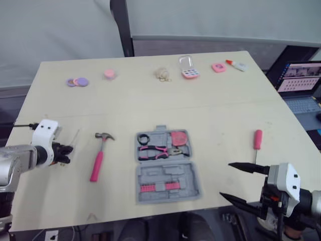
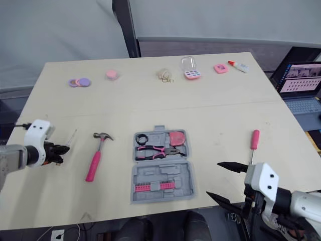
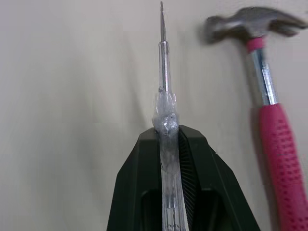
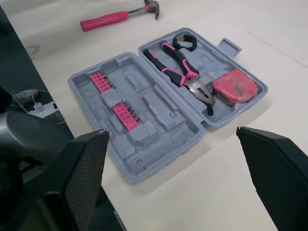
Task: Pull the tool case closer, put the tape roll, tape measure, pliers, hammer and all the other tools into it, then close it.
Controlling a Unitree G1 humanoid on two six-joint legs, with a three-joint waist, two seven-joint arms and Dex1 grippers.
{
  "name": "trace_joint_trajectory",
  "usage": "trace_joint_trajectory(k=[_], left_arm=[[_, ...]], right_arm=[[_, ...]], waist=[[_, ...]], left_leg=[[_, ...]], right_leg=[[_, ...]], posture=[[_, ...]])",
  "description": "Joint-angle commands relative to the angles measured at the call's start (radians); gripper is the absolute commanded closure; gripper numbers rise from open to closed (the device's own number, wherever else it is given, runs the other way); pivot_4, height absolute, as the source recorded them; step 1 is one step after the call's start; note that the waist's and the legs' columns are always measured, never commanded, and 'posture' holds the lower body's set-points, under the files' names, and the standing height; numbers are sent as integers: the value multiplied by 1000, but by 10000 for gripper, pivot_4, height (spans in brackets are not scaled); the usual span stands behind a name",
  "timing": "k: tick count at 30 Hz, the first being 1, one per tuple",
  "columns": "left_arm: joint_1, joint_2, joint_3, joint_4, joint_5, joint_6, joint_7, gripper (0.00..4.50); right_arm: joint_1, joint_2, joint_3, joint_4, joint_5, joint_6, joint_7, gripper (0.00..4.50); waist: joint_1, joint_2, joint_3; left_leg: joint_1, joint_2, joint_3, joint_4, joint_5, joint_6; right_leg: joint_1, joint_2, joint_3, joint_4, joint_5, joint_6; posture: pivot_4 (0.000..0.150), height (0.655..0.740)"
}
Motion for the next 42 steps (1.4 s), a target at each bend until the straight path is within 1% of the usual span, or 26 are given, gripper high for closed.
trace_joint_trajectory(k=[1,5,8,12,15,18,22,26,32,34,38,42], left_arm=[[-55,65,-100,-111,-40,-44,-175,44790],[-101,110,-228,-238,-57,-107,-338,44790],[-172,87,-306,-282,-56,-101,-384,44790],[-299,0,-445,-294,-18,-100,-403,44790],[-381,-52,-523,-287,2,-94,-428,44790],[-456,-83,-596,-279,25,-85,-461,44790],[-518,-109,-676,-252,70,-97,-491,44790],[-574,-143,-780,-244,149,-110,-503,44790],[-670,-244,-888,-221,225,-42,-482,44790],[-690,-258,-921,-224,249,-38,-487,44790],[-720,-257,-1006,-214,311,-75,-512,44790],[-738,-286,-1066,-166,393,-137,-509,44790]], right_arm=[[-7,13,2,-9,10,-22,-3,0],[2,26,10,-20,-1,-23,-10,0],[11,31,7,-25,-10,-25,-14,0],[29,28,4,-25,-29,-36,-9,0],[26,28,2,-24,-32,-36,-13,0],[28,28,-1,-22,-37,-38,-13,0],[33,32,-1,-28,-43,-39,-20,0],[51,42,0,-39,-53,-43,-29,0],[71,49,-1,-51,-61,-45,-39,0],[77,49,-2,-50,-68,-48,-38,0],[97,47,-4,-52,-80,-58,-31,0],[101,47,-3,-50,-84,-63,-32,0]], waist=[[-1,0,0],[-2,0,0],[-2,0,0],[4,0,0],[1,0,0],[1,0,0],[0,0,0],[4,0,0],[8,-1,0],[6,-1,0],[3,-1,0],[8,-1,0]], left_leg=[[0,0,1,0,0,0],[-2,0,4,0,0,0],[-2,0,4,1,0,0],[-3,0,4,3,0,0],[-4,0,4,4,0,1],[-5,0,3,4,0,1],[-5,0,3,4,0,1],[-6,0,2,7,0,2],[-7,0,2,9,-1,2],[-7,0,2,9,-1,2],[-7,0,2,9,-1,2],[-7,0,2,10,-1,2]], right_leg=[[0,0,0,0,0,0],[-1,0,0,-1,0,0],[-1,1,0,-1,0,0],[-1,1,0,0,0,0],[-1,1,0,0,0,1],[-1,1,0,0,0,1],[-1,1,0,0,0,1],[-1,1,-1,0,0,1],[-1,1,-1,1,0,1],[-1,1,-1,1,0,1],[-1,1,-1,1,0,1],[-1,1,-1,1,0,1]], posture=[[1500,7400],[1500,7400],[1500,7400],[1500,7400],[1500,7400],[1500,7400],[1500,7400],[1500,7400],[1500,7400],[1500,7400],[1500,7400],[1500,7400]])
